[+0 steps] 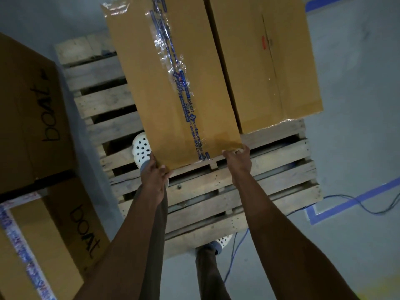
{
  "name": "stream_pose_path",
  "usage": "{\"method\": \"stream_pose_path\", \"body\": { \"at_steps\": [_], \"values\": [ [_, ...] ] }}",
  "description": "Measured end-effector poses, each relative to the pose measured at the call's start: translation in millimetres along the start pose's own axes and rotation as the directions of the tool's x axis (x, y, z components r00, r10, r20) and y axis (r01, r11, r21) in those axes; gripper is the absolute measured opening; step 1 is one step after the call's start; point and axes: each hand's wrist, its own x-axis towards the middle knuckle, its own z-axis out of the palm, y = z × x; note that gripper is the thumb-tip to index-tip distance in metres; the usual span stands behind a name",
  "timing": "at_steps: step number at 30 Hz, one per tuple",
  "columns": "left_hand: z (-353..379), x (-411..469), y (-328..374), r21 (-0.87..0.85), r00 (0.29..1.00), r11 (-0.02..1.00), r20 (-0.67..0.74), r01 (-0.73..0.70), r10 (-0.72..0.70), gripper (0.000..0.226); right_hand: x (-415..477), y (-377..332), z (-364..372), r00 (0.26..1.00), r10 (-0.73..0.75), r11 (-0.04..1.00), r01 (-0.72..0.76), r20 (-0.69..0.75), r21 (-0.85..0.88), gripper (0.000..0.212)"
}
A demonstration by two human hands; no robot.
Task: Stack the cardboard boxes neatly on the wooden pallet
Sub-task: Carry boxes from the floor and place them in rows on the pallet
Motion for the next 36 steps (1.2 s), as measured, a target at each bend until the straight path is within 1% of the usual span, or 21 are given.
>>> {"method": "stream_pose_path", "body": {
  "at_steps": [2,5,8,10,11,13,14,15,17,18,19,21,23,25,27,29,32,33,36],
  "values": [
    [1.0,0.7,0.2,0.008,1.0,1.0,-0.014,0.009,-0.009,0.058,1.9,-1.1,1.7,1.0,-0.004,1.0,0.004,-0.027,-0.011,0.078],
    [3.4,-1.0,-2.7,0.012,0.999,1.0,-0.038,-0.029,0.029,0.056,4.5,-3.2,2.0,0.998,-0.014,1.0,0.012,-0.061,-0.024,0.071],
    [0.0,2.4,-4.0,0.072,0.997,0.997,-0.067,-0.031,0.036,0.052,9.5,-4.6,1.7,0.996,-0.012,0.999,0.008,-0.084,-0.041,0.064],
    [-5.1,7.4,-0.7,0.194,0.994,0.981,-0.103,-0.01,0.031,0.048,12.1,-7.0,2.8,0.996,-0.03,0.994,0.021,-0.081,-0.103,0.065],
    [-6.7,10.8,1.9,0.314,0.989,0.949,-0.13,-0.026,0.07,0.047,13.6,-8.8,3.5,0.995,-0.058,0.984,0.044,-0.08,-0.172,0.068],
    [-7.3,13.4,9.3,0.579,0.964,0.81,-0.153,-0.089,0.216,0.046,16.2,-13.9,5.6,0.989,-0.133,0.939,0.106,-0.063,-0.327,0.075],
    [-5.5,12.8,12.7,0.653,0.951,0.747,-0.134,-0.125,0.277,0.047,16.8,-17.4,7.1,0.984,-0.174,0.909,0.142,-0.048,-0.391,0.078],
    [-3.2,13.3,15.0,0.678,0.943,0.714,-0.096,-0.172,0.318,0.049,16.2,-22.0,8.5,0.976,-0.217,0.875,0.182,-0.028,-0.448,0.079],
    [2.1,12.8,18.4,0.651,0.929,0.704,0.004,-0.283,0.37,0.056,16.4,-32.4,12.6,0.952,-0.305,0.805,0.267,0.016,-0.53,0.079],
    [4.8,13.4,20.1,0.621,0.926,0.718,0.031,-0.313,0.376,0.058,17.4,-38.4,15.2,0.94,-0.34,0.782,0.303,0.035,-0.544,0.08],
    [8.4,14.4,23.6,0.588,0.929,0.742,0.042,-0.321,0.369,0.059,18.8,-44.8,17.8,0.931,-0.361,0.77,0.329,0.051,-0.547,0.083],
    [15.6,19.2,31.6,0.52,0.945,0.802,0.028,-0.293,0.327,0.063,23.5,-57.3,22.8,0.918,-0.386,0.759,0.369,0.085,-0.536,0.088],
    [20.5,28.1,40.8,0.458,0.96,0.849,0.032,-0.263,0.28,0.07,30.3,-72.5,27.4,0.908,-0.396,0.776,0.411,0.138,-0.478,0.095],
    [24.9,36.9,50.8,0.391,0.968,0.888,0.035,-0.243,0.25,0.075,38.9,-91.4,33.6,0.904,-0.382,0.834,0.427,0.192,-0.35,0.103],
    [30.5,39.1,58.8,0.29,0.977,0.933,0.038,-0.212,0.21,0.08,43.9,-108.8,39.5,0.922,-0.327,0.915,0.364,0.208,-0.175,0.114],
    [35.5,35.9,62.3,0.228,0.981,0.954,0.052,-0.192,0.185,0.09,45.9,-117.4,44.6,0.94,-0.272,0.951,0.295,0.206,-0.092,0.12],
    [33.7,35.9,60.2,0.25,0.98,0.948,0.018,-0.197,0.199,0.102,45.2,-114.3,47.4,0.939,-0.281,0.955,0.294,0.198,-0.038,0.122],
    [31.0,40.8,60.0,0.261,0.978,0.943,0.004,-0.204,0.21,0.102,44.8,-113.0,48.1,0.937,-0.29,0.954,0.299,0.193,-0.018,0.125],
    [36.1,35.5,64.8,0.273,0.976,0.938,0.03,-0.215,0.216,0.1,44.4,-114.4,47.9,0.934,-0.31,0.95,0.311,0.179,0.025,0.126]
  ]
}}
